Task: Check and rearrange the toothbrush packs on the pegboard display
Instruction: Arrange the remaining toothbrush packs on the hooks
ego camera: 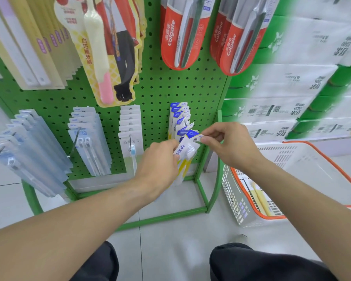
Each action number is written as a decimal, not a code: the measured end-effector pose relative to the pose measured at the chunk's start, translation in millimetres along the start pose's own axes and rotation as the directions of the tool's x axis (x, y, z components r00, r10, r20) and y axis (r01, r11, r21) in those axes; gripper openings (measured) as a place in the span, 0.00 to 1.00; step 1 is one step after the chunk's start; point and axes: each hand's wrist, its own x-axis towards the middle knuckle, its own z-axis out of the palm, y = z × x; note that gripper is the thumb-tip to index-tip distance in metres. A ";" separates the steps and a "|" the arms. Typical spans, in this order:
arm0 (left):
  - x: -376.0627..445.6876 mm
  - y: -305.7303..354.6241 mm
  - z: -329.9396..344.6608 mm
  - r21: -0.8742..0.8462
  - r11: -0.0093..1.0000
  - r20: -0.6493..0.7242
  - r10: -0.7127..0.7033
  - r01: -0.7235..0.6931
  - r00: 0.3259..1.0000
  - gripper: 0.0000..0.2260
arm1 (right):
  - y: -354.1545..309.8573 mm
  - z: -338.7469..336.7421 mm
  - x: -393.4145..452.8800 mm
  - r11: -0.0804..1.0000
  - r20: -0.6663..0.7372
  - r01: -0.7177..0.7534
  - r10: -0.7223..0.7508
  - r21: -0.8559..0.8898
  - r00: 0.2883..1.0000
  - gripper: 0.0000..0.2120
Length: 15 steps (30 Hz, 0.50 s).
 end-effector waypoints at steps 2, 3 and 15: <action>2.1 -0.3 -0.1 0.023 1.000 0.001 0.008 -0.008 1.000 0.03 | 2.0 0.0 -1.0 1.000 -0.003 -0.005 0.006 0.026 1.000 0.02; 2.9 -1.1 -1.4 0.043 0.999 0.006 0.006 -0.006 1.000 0.03 | 2.2 0.5 -2.0 0.999 0.001 -0.006 0.006 0.037 1.000 0.02; 7.2 5.6 -2.0 0.205 0.979 0.089 -0.034 0.015 0.995 0.03 | 3.0 5.9 -2.4 1.000 0.021 0.000 0.000 -0.019 1.000 0.03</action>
